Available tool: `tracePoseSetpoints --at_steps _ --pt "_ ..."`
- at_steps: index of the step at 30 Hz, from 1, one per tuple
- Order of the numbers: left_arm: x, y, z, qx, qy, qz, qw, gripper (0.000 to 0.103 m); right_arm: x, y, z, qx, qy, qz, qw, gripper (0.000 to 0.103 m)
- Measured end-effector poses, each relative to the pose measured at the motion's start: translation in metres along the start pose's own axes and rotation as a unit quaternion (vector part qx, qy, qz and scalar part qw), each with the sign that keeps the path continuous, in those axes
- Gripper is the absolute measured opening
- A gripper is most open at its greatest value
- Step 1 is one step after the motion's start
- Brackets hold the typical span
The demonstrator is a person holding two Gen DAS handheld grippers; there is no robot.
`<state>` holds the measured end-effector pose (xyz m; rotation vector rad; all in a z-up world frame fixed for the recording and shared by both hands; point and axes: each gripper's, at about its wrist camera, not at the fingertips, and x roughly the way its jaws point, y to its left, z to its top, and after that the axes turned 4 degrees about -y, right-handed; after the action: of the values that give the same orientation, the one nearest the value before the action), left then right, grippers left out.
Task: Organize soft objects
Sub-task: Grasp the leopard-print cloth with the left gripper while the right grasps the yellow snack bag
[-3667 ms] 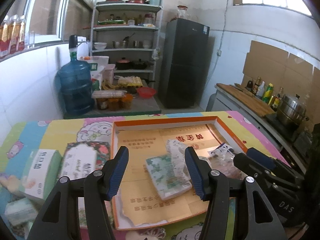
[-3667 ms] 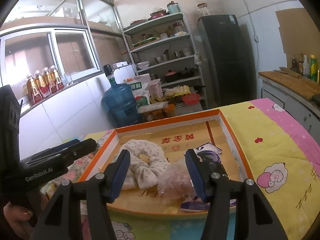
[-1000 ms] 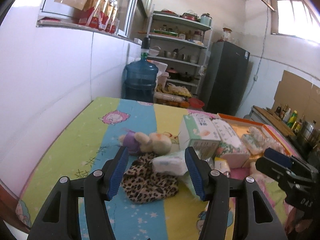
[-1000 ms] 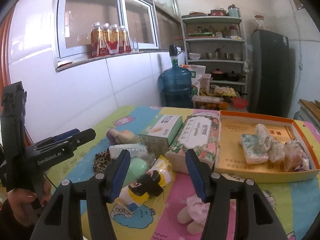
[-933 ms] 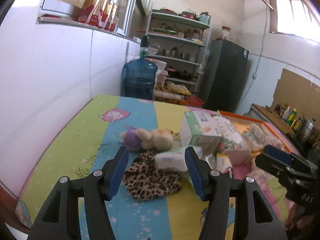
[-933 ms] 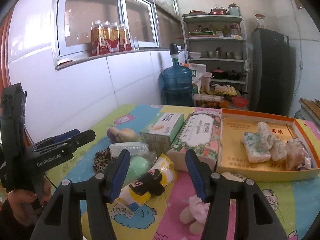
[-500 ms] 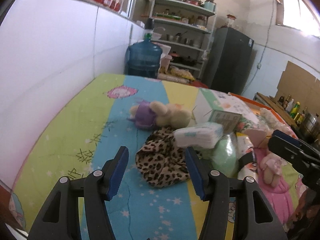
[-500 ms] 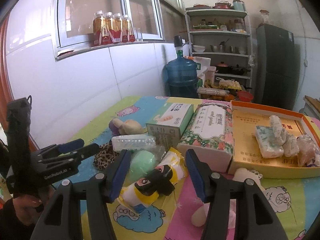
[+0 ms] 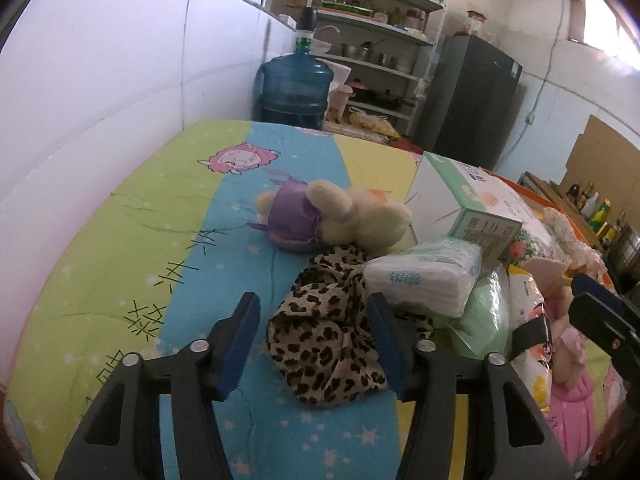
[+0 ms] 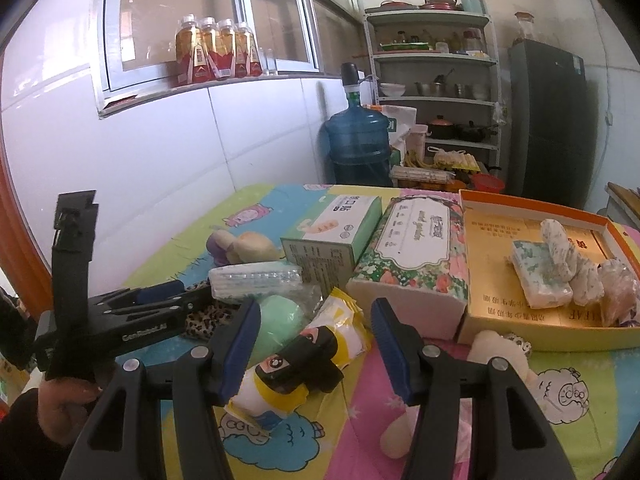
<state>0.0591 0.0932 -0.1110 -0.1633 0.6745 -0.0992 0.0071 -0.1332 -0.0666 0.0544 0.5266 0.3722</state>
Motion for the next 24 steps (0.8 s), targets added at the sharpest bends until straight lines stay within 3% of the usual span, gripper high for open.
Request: tracePoseSetpoints --at_steps 2,4,10,24 --pt "0.004 0.001 0.0 -0.003 0.009 -0.006 0.9999 0.045 0.001 -0.001 -0.001 0.003 0.002 0.001 1.0 0.057" --pt "0.008 0.002 -0.001 -0.006 0.023 -0.012 0.9997 0.028 0.002 -0.002 -0.001 0.004 0.003 0.003 1.0 0.057" --pt "0.006 0.0 -0.007 0.001 0.022 -0.023 0.9995 0.013 0.006 -0.001 -0.005 0.006 0.01 0.007 1.0 0.057" --pt "-0.052 0.005 -0.008 -0.008 -0.056 -0.028 0.998 0.011 0.019 0.001 -0.011 0.016 0.034 0.015 0.999 0.057"
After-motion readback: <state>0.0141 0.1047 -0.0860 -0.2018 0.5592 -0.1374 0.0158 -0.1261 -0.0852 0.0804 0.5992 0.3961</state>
